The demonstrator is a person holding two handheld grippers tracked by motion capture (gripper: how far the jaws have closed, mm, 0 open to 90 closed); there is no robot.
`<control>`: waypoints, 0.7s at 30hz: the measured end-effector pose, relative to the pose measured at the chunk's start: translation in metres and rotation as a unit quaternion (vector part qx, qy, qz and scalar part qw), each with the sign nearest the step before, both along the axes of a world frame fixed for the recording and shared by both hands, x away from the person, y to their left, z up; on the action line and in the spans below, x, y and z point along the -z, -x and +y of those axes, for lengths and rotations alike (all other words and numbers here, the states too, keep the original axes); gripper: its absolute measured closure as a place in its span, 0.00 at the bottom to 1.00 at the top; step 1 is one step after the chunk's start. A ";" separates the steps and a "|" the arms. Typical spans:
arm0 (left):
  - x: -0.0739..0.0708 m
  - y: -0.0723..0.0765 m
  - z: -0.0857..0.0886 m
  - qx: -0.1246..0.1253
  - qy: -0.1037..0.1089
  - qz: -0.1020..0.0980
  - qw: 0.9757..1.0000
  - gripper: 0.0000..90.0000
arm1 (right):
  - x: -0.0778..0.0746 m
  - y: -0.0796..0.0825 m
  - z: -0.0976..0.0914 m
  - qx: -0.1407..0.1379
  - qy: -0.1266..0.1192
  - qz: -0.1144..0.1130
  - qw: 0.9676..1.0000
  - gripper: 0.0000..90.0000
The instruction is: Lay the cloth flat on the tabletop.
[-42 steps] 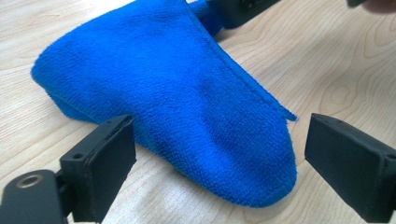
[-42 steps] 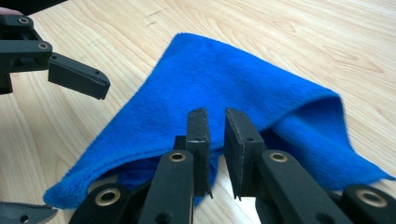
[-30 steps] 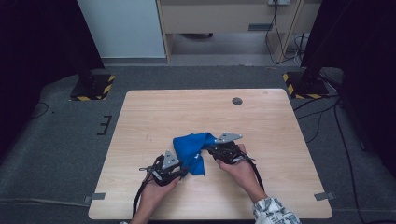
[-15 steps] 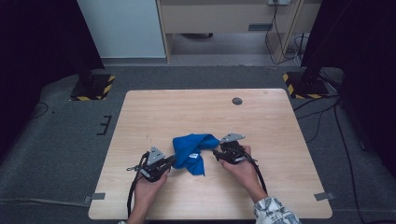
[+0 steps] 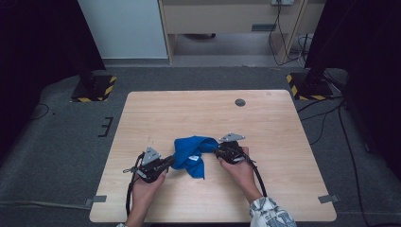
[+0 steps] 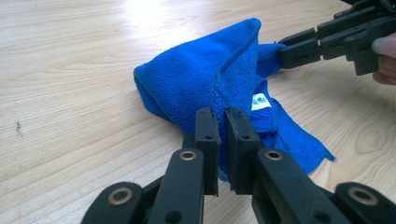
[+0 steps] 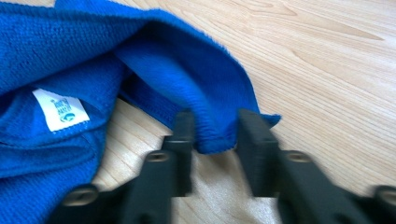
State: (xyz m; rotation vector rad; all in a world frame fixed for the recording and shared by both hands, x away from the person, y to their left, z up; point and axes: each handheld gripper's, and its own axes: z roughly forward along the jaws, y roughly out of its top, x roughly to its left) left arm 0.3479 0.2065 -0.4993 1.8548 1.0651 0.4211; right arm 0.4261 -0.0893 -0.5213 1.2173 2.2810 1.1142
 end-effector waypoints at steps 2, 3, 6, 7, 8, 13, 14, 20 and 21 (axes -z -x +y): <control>-0.001 0.000 0.002 -0.003 0.005 -0.003 1.000 0.94 | 0.000 0.000 0.000 -0.003 -0.001 0.006 1.000 0.92; -0.002 0.000 0.003 -0.006 0.008 -0.004 1.000 0.94 | 0.001 0.001 -0.001 -0.006 0.001 0.007 1.000 0.94; -0.004 0.000 0.009 -0.015 0.014 -0.007 1.000 0.94 | 0.000 0.004 -0.004 -0.016 0.000 0.011 1.000 0.95; -0.004 0.000 0.010 -0.019 0.016 -0.006 1.000 0.94 | -0.001 0.007 -0.006 -0.021 -0.001 0.010 1.000 0.95; -0.004 0.000 0.013 -0.022 0.017 -0.006 1.000 0.94 | -0.003 0.010 -0.009 -0.029 -0.001 0.011 1.000 0.95; -0.005 -0.002 0.022 -0.038 0.026 -0.003 0.999 0.95 | -0.013 0.030 -0.033 -0.056 0.010 0.008 0.998 0.96; -0.005 -0.002 0.023 -0.039 0.026 -0.002 0.999 0.95 | -0.013 0.031 -0.039 -0.058 0.011 0.008 0.998 0.96; -0.004 -0.003 0.021 -0.033 0.023 0.002 0.999 0.96 | -0.012 0.036 -0.066 -0.068 0.012 0.013 0.998 0.96; -0.004 -0.002 0.020 -0.032 0.021 0.002 0.999 0.96 | -0.012 0.036 -0.069 -0.068 0.012 0.014 0.998 0.96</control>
